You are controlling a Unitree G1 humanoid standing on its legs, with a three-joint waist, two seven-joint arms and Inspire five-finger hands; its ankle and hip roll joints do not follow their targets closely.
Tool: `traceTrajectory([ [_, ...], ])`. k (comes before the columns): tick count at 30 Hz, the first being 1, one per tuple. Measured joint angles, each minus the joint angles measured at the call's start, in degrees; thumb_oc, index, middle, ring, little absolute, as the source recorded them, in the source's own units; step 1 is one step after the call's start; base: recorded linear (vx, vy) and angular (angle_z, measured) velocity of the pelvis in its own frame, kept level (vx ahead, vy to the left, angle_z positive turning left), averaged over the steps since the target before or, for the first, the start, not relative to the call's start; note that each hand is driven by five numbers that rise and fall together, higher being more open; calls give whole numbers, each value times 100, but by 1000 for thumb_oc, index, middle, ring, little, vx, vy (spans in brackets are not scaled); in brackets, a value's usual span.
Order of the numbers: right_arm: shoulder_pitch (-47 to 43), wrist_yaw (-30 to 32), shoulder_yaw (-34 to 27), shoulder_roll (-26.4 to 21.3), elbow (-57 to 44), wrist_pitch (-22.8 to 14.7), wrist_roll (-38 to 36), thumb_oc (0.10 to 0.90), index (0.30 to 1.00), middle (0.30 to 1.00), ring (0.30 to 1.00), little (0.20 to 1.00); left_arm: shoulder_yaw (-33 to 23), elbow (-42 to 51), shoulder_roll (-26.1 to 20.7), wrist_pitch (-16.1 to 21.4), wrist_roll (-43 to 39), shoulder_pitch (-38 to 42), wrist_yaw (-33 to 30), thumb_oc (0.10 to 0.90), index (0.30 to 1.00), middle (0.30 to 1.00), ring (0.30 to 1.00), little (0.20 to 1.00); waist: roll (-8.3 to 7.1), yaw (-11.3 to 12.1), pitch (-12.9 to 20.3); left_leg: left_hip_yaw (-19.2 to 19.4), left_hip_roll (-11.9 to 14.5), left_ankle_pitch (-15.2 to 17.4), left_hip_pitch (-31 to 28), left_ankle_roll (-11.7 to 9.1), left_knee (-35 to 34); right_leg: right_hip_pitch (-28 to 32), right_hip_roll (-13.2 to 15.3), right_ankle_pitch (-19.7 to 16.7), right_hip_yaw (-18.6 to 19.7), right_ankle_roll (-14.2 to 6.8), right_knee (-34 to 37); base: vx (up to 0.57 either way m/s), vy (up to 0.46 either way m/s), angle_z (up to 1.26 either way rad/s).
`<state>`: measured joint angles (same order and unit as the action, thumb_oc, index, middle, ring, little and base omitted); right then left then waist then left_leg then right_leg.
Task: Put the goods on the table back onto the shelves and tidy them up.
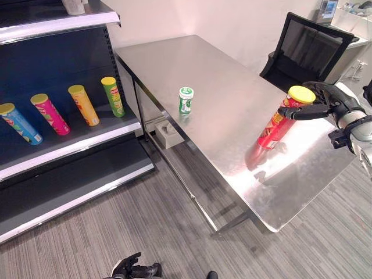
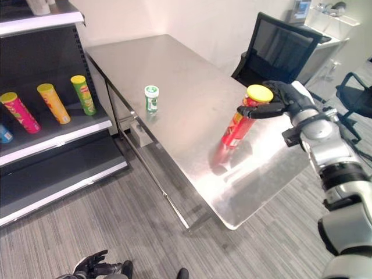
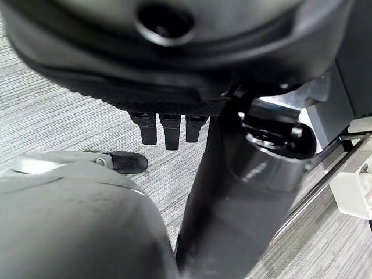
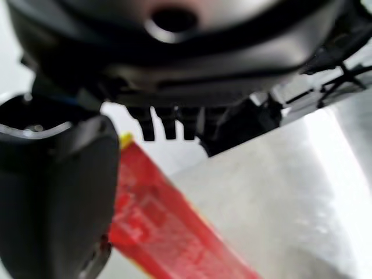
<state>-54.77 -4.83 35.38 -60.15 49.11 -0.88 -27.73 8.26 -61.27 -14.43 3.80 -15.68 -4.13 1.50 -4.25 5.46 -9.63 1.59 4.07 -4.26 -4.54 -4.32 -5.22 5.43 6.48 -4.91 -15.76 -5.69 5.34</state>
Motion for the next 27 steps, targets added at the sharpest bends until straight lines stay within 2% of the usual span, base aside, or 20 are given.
traceTrajectory([
  [3,1,-29,20,77,55,110,26,800,900,900,900,900,1,1,-6,0,0,2,0,800,900,900,900,900,-5,-2,1,-40,-1,-8,7,-10,0,2,0,0,-18,0,0,0,0,3],
  [20,1,-96,6,245,29,117,-43,800,900,900,900,900,0,21,-12,-2,-7,-1,0,800,900,900,900,900,-7,14,3,-60,4,-25,21,-17,0,4,-5,-2,-44,2,0,0,-1,1],
  [21,1,-96,7,245,29,117,-43,538,507,507,507,507,0,21,-12,-2,-7,-3,0,800,900,900,900,900,-7,14,3,-60,4,-27,22,-17,0,5,-4,-2,-45,3,0,0,0,0],
  [22,1,-96,6,245,29,117,-43,400,300,300,300,300,0,21,-12,-3,-7,-3,0,800,900,900,900,900,-7,14,3,-60,4,-27,22,-17,0,5,-4,-2,-46,3,0,0,0,0],
  [27,6,-86,-122,319,25,124,-42,400,300,300,300,300,0,40,-13,-10,-7,-15,-3,800,900,900,900,900,-6,1,4,-63,5,-31,21,-18,0,5,-6,-3,-44,4,0,0,0,0],
])
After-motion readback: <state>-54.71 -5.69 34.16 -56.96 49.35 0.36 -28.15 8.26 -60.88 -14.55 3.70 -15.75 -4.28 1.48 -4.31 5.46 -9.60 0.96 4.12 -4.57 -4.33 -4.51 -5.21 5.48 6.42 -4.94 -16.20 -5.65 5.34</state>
